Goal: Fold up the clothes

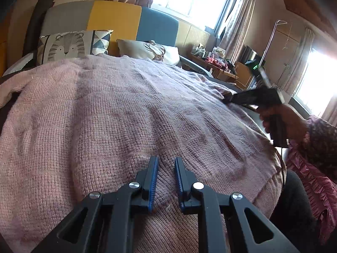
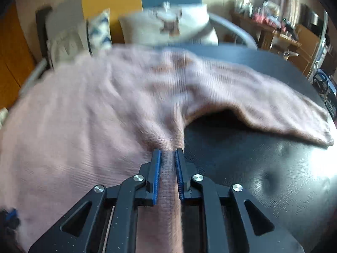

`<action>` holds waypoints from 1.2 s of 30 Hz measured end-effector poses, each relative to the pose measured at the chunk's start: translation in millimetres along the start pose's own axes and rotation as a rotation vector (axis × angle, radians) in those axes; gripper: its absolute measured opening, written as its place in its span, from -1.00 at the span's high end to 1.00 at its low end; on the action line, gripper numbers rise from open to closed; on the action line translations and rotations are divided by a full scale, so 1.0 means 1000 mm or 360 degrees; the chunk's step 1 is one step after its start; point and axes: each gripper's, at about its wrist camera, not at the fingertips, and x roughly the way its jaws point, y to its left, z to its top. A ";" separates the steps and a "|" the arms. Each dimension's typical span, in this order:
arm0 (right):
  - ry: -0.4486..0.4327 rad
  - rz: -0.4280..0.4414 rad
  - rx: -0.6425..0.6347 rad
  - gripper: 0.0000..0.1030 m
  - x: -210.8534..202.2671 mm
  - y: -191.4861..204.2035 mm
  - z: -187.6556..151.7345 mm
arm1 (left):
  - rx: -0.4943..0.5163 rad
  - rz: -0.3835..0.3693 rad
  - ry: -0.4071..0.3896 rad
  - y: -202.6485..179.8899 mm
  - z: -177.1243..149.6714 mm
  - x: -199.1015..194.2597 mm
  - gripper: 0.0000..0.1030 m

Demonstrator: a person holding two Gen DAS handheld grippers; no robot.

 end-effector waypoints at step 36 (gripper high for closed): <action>-0.0123 0.0170 -0.0032 0.54 -0.070 0.005 -0.039 | -0.0275 0.0311 0.0017 0.062 0.004 -0.018 0.60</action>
